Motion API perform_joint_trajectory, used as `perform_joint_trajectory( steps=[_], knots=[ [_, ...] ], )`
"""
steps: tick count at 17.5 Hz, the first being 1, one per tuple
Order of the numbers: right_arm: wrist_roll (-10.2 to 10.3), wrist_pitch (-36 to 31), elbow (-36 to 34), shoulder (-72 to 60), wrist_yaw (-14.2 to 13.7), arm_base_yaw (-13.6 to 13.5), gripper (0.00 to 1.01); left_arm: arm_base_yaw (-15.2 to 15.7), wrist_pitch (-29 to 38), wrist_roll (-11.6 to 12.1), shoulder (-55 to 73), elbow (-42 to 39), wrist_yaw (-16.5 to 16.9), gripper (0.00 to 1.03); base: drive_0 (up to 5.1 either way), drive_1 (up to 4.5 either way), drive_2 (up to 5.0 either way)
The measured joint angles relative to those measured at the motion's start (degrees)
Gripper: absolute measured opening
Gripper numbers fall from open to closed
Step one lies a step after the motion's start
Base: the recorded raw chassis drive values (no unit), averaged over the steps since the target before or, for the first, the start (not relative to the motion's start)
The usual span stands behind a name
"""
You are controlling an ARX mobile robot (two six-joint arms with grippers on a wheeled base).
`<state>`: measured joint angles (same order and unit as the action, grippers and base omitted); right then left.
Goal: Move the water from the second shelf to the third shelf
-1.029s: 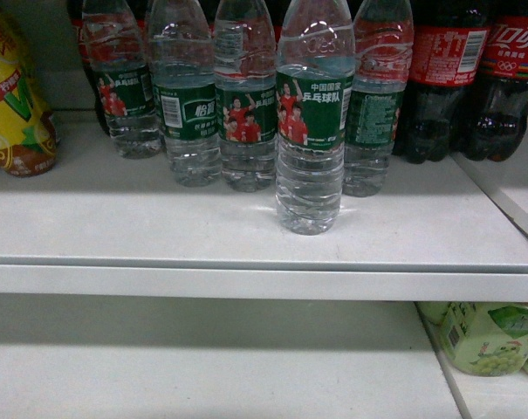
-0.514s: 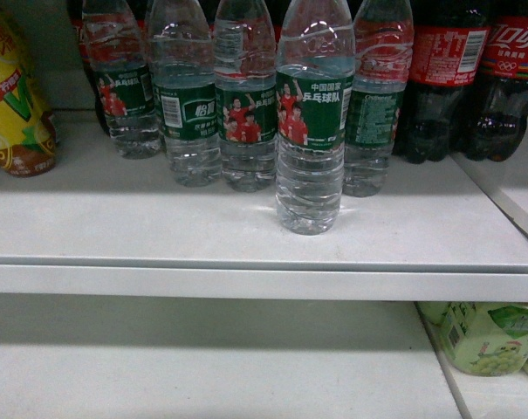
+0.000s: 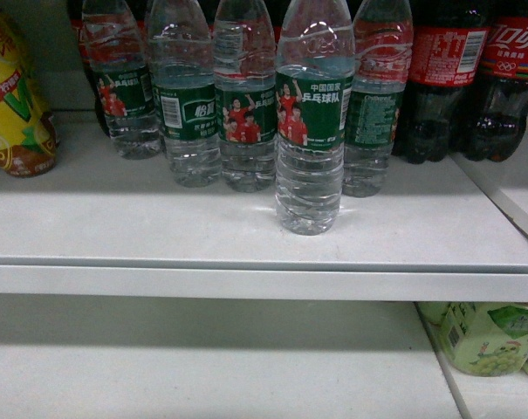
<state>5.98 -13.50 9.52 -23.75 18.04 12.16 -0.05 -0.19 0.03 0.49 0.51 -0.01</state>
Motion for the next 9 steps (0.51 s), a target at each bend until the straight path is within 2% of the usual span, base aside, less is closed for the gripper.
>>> perform_joint_trajectory(
  steps=[1,2,4,7,9],
  knots=[
    [0.0,-5.2,4.0,-6.9,1.1,1.4,0.98,0.0,0.0,0.0,0.0,0.0,0.0,0.98,0.0,0.00,0.0],
    [0.0,-8.8,8.1,-13.3,1.5,1.4,0.98,0.0,0.0,0.0,0.0,0.0,0.0,0.98,0.0,0.00,0.0],
    [-0.5,-10.7,13.7,-21.8,1.4,-0.3,0.98,0.0,0.0,0.0,0.0,0.0,0.0,0.98,0.0,0.00,0.0],
    [-2.8,-9.0,14.6,-27.3,2.0,-5.6,0.98,0.0,0.0,0.0,0.0,0.0,0.0,0.98,0.0,0.00,0.0],
    [-5.1,-9.8,13.6,-32.0,2.3,-11.3,0.98,0.0,0.0,0.0,0.0,0.0,0.0,0.98,0.0,0.00,0.0]
  ],
)
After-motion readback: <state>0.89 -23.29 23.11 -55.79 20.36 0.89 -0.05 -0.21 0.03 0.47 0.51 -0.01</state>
